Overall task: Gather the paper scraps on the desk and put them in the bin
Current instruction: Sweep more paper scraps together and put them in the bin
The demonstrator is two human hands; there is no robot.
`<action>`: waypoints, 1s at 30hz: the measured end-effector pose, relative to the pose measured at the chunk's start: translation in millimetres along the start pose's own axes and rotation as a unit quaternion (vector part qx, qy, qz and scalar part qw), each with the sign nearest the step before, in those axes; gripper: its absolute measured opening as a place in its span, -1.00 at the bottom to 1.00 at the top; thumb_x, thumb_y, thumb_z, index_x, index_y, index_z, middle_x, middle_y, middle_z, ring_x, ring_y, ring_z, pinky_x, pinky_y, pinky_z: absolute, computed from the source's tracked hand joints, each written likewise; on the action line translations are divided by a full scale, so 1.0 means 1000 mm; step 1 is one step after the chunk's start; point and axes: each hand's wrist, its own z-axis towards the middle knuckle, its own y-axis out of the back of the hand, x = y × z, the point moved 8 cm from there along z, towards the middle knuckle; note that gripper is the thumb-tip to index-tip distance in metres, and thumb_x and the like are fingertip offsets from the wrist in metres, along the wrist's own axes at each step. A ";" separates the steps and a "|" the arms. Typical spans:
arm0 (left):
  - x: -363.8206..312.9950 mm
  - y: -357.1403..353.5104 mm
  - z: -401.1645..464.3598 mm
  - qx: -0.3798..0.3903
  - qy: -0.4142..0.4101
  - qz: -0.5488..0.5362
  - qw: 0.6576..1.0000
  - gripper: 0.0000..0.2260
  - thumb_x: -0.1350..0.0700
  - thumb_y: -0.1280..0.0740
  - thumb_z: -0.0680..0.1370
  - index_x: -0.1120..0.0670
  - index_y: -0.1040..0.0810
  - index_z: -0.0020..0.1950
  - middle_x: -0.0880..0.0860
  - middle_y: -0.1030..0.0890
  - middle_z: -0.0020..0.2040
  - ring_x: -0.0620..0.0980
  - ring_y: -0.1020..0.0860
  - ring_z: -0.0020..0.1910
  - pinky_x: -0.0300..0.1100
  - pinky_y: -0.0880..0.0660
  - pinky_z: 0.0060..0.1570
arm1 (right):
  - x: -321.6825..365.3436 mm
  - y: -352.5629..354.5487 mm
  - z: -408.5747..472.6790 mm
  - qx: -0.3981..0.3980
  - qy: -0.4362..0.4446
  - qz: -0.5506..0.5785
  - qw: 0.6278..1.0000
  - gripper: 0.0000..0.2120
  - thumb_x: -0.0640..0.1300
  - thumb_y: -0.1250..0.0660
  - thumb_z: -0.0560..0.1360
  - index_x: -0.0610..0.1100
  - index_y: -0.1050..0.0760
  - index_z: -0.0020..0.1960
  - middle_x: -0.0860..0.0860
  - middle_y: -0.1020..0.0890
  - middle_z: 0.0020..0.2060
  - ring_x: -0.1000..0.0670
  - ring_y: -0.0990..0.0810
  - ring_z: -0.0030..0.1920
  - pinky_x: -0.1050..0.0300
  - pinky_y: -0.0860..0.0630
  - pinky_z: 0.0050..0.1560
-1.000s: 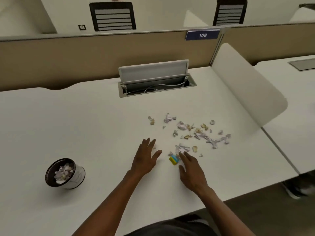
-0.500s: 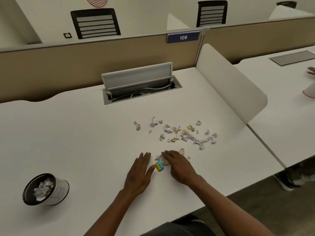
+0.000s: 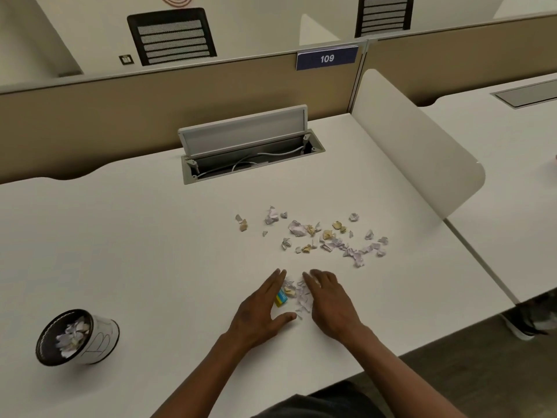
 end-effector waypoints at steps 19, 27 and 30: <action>-0.004 0.009 0.037 0.043 0.037 0.016 0.998 -0.34 0.00 -0.54 0.44 -0.02 -0.40 0.49 0.00 -0.44 0.28 -0.04 -0.50 0.18 -0.33 -0.42 0.11 | 0.017 0.007 0.016 0.037 -0.008 0.063 0.997 -0.28 0.15 -0.52 0.37 -0.03 -0.36 0.43 -0.06 -0.44 0.20 -0.09 -0.53 0.13 0.11 -0.49 0.11; -0.006 0.020 0.026 -0.035 0.040 -0.076 0.996 -0.60 0.08 -0.56 0.43 0.08 -0.63 0.24 0.05 -0.59 0.10 -0.01 -0.58 0.05 -0.16 -0.56 0.11 | 0.025 0.007 0.025 -0.011 -0.028 0.139 0.990 -0.68 -0.11 -0.47 0.43 -0.08 -0.59 0.18 -0.07 -0.59 -0.01 -0.08 -0.59 -0.03 0.20 -0.45 -0.10; 0.002 0.023 0.019 -0.062 0.071 -0.141 0.985 -0.61 0.12 -0.58 0.41 0.10 -0.65 0.21 0.05 -0.64 0.12 -0.03 -0.62 0.06 -0.16 -0.58 0.14 | 0.026 0.006 0.027 -0.027 -0.030 0.180 0.983 -0.72 -0.14 -0.50 0.42 -0.13 -0.63 0.12 -0.07 -0.65 -0.05 -0.08 -0.62 -0.06 0.16 -0.51 -0.07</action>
